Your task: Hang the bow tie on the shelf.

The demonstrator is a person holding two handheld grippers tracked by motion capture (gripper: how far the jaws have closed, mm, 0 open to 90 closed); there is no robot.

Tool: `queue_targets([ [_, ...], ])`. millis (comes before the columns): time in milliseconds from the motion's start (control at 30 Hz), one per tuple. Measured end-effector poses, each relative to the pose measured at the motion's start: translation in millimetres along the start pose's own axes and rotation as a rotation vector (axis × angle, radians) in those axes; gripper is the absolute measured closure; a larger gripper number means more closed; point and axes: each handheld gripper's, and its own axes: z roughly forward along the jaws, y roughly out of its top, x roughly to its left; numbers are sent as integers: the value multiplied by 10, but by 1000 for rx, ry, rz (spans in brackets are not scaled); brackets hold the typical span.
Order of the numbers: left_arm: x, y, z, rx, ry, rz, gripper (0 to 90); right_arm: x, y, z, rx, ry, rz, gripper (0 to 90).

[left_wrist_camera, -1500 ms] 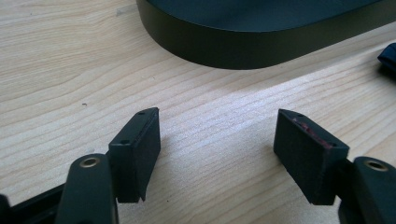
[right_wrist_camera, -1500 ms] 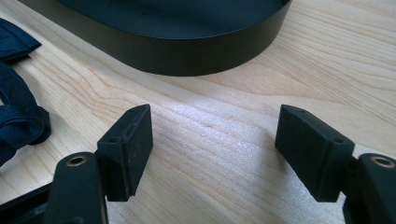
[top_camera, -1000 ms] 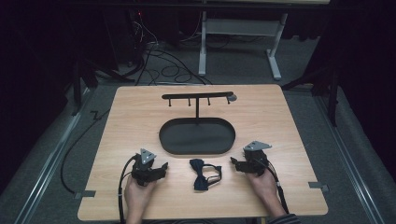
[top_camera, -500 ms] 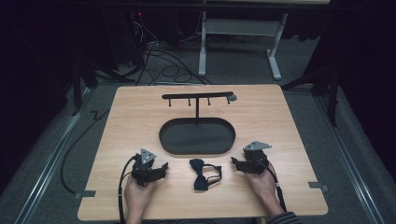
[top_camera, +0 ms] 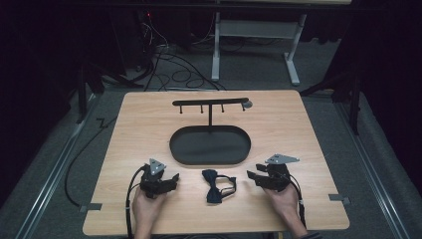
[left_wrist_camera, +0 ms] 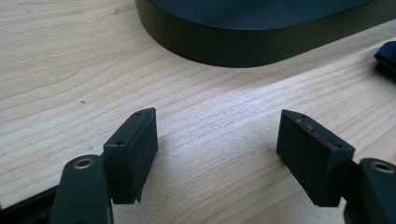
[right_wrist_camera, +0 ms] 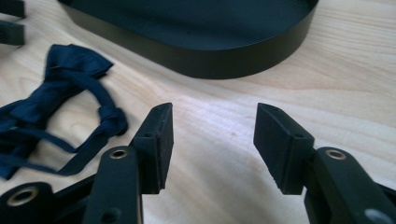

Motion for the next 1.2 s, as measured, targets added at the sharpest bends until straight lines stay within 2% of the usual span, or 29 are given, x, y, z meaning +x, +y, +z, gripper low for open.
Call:
queue_targets([
  [67,1,0,-1,0,-1,-1,296,12,-7,-17,-7,3,-7,504],
  [233,2,0,-1,0,-2,-2,295,92,-23,-80,13,23,-6,540],
  [433,4,-1,-2,0,-3,-2,294,226,20,-109,20,40,-41,546],
  [600,5,-1,-2,-1,-4,-2,293,319,69,-66,26,56,-78,547],
  [767,4,-2,-2,-1,-4,-2,293,395,105,-23,28,76,-90,546],
  [833,7,-2,-3,-1,-4,0,292,450,129,32,45,89,-98,544],
  [967,7,-2,-3,-1,-5,0,292,511,154,108,65,91,-110,544],
  [1200,7,-2,-2,-1,-5,-1,292,520,176,176,70,77,-117,549],
])
